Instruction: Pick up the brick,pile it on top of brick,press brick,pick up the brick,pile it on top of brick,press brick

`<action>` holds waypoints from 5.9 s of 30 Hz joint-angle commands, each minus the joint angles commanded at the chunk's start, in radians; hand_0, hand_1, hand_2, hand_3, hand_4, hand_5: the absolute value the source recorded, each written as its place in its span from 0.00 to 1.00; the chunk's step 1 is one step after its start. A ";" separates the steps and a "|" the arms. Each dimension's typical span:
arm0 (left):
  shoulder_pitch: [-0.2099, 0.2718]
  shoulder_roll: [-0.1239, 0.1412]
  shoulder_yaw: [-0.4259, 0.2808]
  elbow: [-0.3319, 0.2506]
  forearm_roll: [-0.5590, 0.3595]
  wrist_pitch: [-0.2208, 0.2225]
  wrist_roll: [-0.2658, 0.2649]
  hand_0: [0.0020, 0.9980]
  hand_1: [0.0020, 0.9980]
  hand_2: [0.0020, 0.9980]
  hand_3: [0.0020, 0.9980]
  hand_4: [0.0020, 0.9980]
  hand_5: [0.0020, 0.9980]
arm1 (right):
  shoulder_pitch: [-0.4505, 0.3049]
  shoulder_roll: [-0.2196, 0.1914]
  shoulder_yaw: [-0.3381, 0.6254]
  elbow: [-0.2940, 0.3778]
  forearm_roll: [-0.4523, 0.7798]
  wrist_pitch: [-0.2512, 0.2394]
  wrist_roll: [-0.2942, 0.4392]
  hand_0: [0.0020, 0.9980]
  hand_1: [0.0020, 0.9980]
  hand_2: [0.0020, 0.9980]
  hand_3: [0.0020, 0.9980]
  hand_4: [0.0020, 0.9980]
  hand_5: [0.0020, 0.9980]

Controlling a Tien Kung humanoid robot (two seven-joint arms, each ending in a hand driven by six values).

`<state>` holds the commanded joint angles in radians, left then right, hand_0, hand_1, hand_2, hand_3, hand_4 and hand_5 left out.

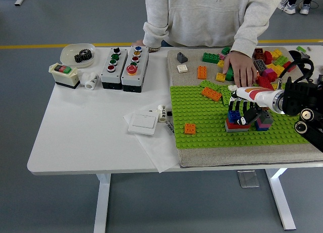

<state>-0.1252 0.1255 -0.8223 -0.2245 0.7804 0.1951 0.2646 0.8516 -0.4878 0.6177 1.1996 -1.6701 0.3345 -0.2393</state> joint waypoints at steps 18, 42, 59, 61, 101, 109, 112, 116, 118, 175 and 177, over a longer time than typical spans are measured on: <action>-0.003 -0.001 0.002 0.000 -0.002 0.001 -0.001 0.76 0.79 0.79 0.67 0.76 0.64 | -0.002 0.005 -0.001 -0.008 -0.002 0.003 0.002 0.42 0.44 0.48 0.48 0.71 0.15; -0.006 0.000 0.005 0.000 -0.005 0.002 -0.002 0.76 0.79 0.79 0.67 0.76 0.64 | -0.003 0.008 -0.003 -0.016 -0.008 0.022 0.004 0.42 0.45 0.49 0.49 0.73 0.15; 0.001 -0.001 -0.003 0.000 0.007 0.002 0.001 0.76 0.79 0.79 0.67 0.76 0.64 | -0.007 0.006 0.002 -0.019 -0.018 0.038 0.008 0.42 0.45 0.50 0.50 0.76 0.16; 0.002 -0.001 -0.003 0.000 0.008 0.002 0.001 0.76 0.79 0.79 0.67 0.76 0.64 | -0.007 0.005 0.003 -0.019 -0.019 0.040 0.008 0.42 0.45 0.50 0.50 0.76 0.16; -0.004 0.000 0.003 0.000 0.005 0.002 -0.001 0.76 0.79 0.79 0.67 0.76 0.64 | -0.002 0.002 0.014 -0.022 -0.039 0.052 0.025 0.41 0.48 0.58 0.61 0.85 0.20; -0.005 0.000 0.004 0.000 0.003 0.002 -0.002 0.76 0.79 0.79 0.67 0.76 0.64 | -0.002 0.000 0.013 -0.026 -0.041 0.057 0.026 0.41 0.49 0.59 0.62 0.86 0.20; -0.005 0.000 0.003 0.001 0.004 0.002 -0.002 0.76 0.79 0.79 0.67 0.76 0.64 | -0.001 -0.001 0.014 -0.024 -0.042 0.057 0.026 0.41 0.49 0.59 0.63 0.87 0.20; -0.005 0.000 0.002 0.001 0.006 0.002 -0.001 0.76 0.79 0.79 0.67 0.76 0.64 | -0.001 -0.002 0.020 -0.019 -0.045 0.060 0.026 0.41 0.49 0.59 0.63 0.87 0.20; -0.005 0.000 0.002 0.001 0.006 0.002 -0.001 0.76 0.79 0.79 0.67 0.77 0.64 | -0.003 -0.003 0.028 -0.016 -0.047 0.064 0.028 0.41 0.50 0.62 0.71 0.92 0.22; 0.003 -0.008 -0.011 0.004 0.037 -0.006 -0.003 0.77 0.80 0.79 0.67 0.76 0.64 | -0.396 -0.147 0.245 0.466 -0.178 -0.214 0.094 0.71 0.71 0.75 0.63 0.68 0.38; 0.003 -0.008 -0.009 0.004 0.034 -0.006 -0.003 0.77 0.80 0.79 0.67 0.76 0.64 | -0.393 -0.146 0.239 0.461 -0.186 -0.213 0.093 0.71 0.71 0.75 0.63 0.68 0.38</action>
<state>-0.1227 0.1171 -0.8314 -0.2201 0.8147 0.1895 0.2611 0.4587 -0.6334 0.8569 1.6602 -1.8558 0.1210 -0.1462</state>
